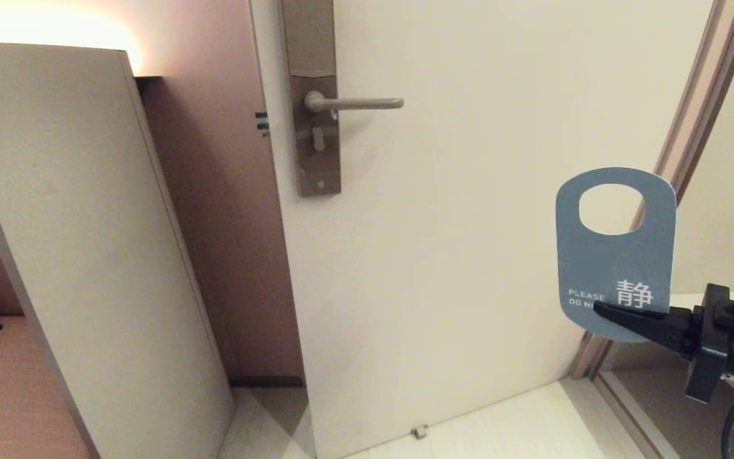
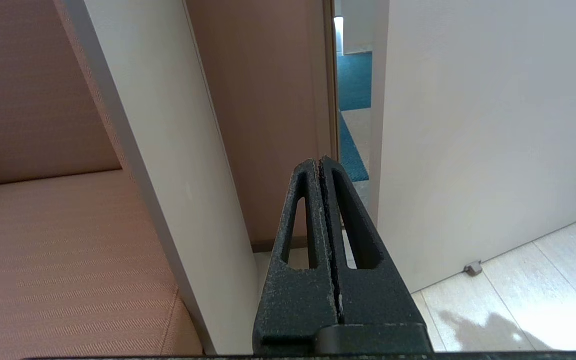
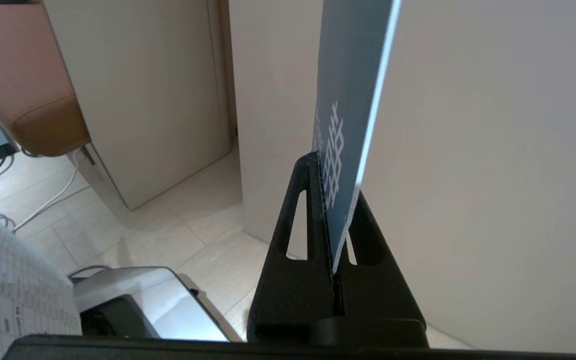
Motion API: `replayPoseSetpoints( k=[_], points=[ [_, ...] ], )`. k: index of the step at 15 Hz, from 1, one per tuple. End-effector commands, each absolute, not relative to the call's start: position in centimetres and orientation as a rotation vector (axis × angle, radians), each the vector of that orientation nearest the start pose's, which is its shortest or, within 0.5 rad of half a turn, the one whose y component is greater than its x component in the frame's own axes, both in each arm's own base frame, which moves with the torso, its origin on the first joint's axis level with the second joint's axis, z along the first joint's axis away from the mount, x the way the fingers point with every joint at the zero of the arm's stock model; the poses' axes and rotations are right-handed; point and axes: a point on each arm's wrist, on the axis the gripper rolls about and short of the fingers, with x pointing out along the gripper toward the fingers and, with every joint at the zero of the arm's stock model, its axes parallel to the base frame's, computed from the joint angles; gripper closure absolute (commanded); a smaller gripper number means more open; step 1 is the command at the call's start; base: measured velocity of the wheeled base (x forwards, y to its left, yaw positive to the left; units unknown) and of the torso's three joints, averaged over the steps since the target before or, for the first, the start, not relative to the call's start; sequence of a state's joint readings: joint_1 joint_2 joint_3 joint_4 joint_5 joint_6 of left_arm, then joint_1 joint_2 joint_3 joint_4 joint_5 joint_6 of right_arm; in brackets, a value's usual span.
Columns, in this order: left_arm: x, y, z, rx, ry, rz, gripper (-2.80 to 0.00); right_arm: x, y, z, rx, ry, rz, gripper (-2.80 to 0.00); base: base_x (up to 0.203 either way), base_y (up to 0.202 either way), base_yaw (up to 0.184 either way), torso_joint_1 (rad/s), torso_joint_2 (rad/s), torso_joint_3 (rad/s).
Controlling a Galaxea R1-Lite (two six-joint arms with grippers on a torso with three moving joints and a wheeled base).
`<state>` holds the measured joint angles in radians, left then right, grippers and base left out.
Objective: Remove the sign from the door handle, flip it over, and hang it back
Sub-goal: Hang the sign back with the other side facing out
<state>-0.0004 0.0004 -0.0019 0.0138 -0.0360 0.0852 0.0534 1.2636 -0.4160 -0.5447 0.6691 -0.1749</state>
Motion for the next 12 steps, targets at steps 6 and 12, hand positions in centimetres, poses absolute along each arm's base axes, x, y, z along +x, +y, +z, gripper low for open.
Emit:
replayPoseSetpoints(
  k=[6,12],
  points=[
    [-2.3,-0.1,7.5,0.086,0.011,-0.038,0.0,18.8,2.4,17.2,-0.066,0.243,0.746,0.0,0.0,0.0,0.0,0.0,0.0,0.0],
    [-2.3,-0.1,7.4,0.086,0.011,-0.037,0.0,23.6,2.9,18.3,-0.097,0.151,0.748,0.0,0.0,0.0,0.0,0.0,0.0,0.0]
  ],
)
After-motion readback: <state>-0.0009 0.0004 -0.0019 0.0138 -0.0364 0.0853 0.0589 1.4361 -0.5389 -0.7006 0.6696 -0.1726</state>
